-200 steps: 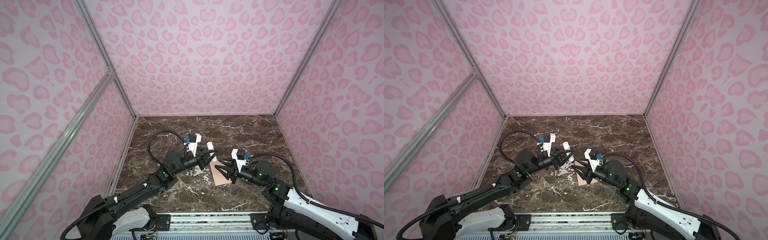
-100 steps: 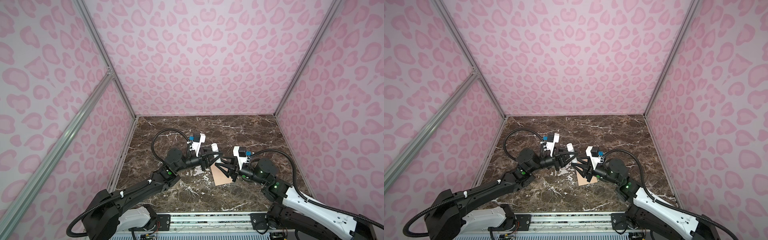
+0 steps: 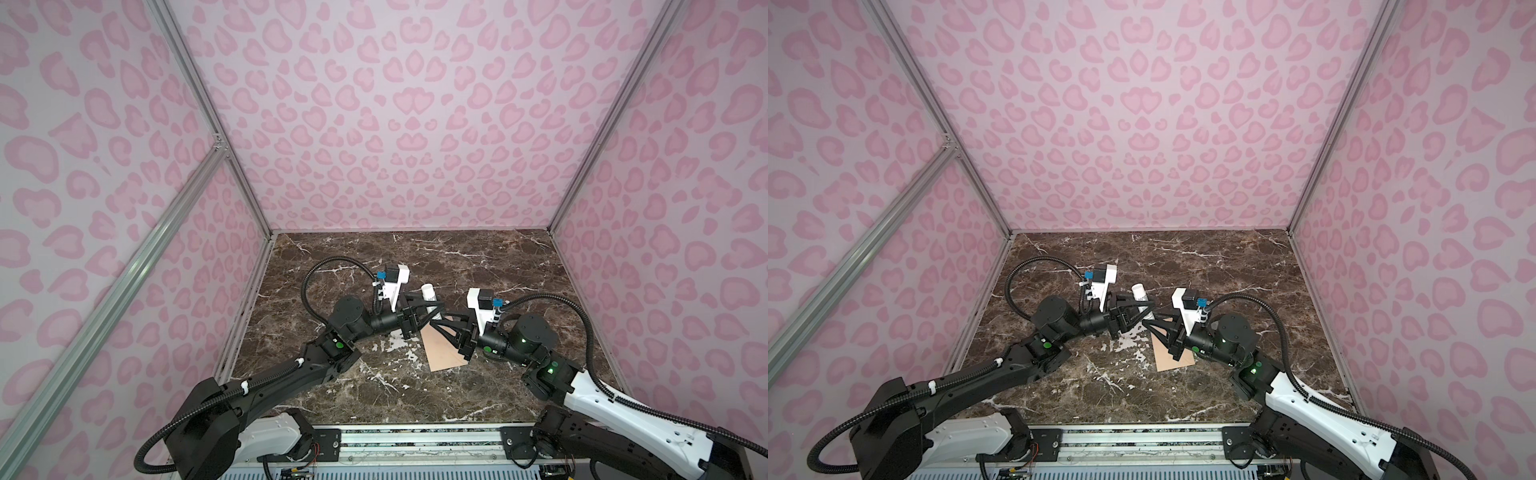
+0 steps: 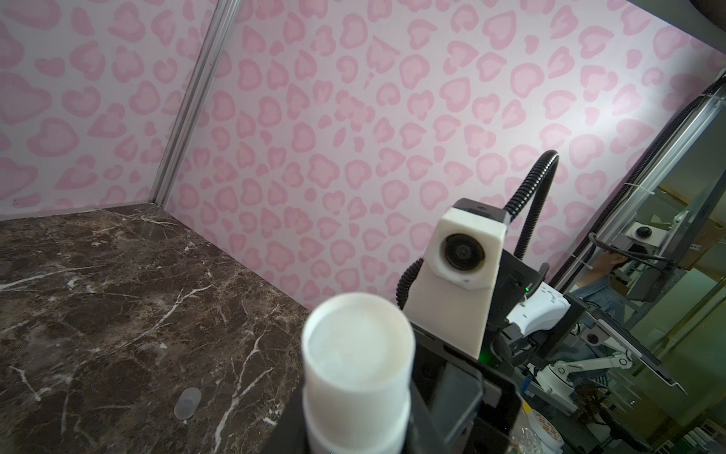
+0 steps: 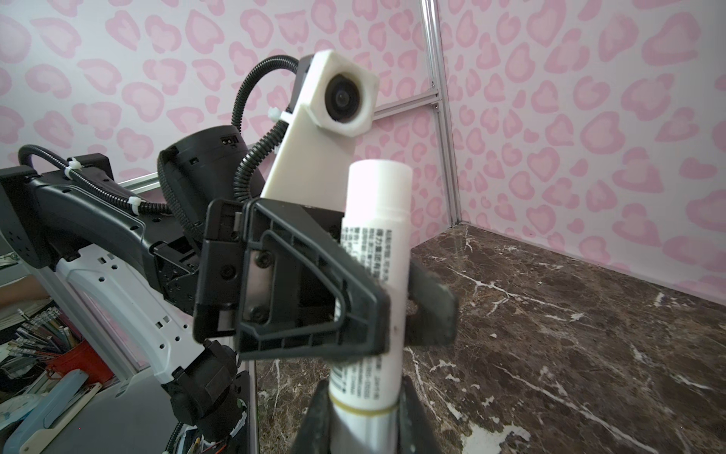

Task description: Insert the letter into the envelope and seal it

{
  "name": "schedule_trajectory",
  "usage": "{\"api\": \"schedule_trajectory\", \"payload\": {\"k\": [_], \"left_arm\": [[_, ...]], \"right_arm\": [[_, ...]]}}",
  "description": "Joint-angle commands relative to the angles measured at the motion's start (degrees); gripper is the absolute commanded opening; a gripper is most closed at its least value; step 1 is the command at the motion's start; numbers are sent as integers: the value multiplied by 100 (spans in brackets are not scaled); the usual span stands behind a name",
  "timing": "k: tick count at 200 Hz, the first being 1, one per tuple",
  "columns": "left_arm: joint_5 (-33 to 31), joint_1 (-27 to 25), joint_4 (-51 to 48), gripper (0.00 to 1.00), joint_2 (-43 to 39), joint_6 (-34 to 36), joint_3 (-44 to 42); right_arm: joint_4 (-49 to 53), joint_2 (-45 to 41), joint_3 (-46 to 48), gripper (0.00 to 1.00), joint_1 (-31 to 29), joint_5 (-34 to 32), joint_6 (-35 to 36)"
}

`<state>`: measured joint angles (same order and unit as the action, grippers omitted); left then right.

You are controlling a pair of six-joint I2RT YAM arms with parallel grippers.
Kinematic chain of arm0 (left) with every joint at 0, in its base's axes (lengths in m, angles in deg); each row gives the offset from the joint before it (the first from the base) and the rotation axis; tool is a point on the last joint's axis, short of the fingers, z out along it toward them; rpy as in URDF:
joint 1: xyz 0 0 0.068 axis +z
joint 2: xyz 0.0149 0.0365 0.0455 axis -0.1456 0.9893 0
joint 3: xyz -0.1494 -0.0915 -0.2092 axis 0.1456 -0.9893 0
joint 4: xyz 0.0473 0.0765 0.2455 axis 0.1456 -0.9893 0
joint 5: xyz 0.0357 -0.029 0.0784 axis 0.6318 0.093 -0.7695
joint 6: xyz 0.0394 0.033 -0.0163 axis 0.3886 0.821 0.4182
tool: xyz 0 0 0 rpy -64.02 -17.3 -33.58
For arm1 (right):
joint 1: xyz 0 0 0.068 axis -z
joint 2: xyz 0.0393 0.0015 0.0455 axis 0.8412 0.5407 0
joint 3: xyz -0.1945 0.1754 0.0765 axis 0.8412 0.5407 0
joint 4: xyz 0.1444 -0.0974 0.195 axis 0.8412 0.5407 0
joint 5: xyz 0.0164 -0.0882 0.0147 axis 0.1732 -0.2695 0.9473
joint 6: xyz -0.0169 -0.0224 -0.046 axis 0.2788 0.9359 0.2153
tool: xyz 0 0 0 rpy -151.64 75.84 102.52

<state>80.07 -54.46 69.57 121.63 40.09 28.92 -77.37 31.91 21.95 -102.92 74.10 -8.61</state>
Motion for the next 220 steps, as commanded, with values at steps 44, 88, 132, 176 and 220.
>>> {"api": "schedule_trajectory", "payload": {"k": [44, 88, 132, 176, 220], "left_arm": [[-1308, -155, -1067, 4, -328, 616, 144], [-2166, -190, -1125, 4, -461, 520, -12], [-2354, -193, -1079, 4, -501, 489, -44], [-2685, -183, -1317, 4, -819, 670, -142], [-2827, -93, -1671, 4, -1129, 995, -211]], "right_arm": [[512, 222, -409, 11, -721, -1829, 801], [-110, 598, -512, 12, -2081, -4911, 1764], [-163, 1607, -1085, 15, -2944, -6235, 2417], [712, 1494, -1060, 32, -2961, -6561, 2111], [2076, 196, -47, 44, -1852, -5973, 1379]]}}
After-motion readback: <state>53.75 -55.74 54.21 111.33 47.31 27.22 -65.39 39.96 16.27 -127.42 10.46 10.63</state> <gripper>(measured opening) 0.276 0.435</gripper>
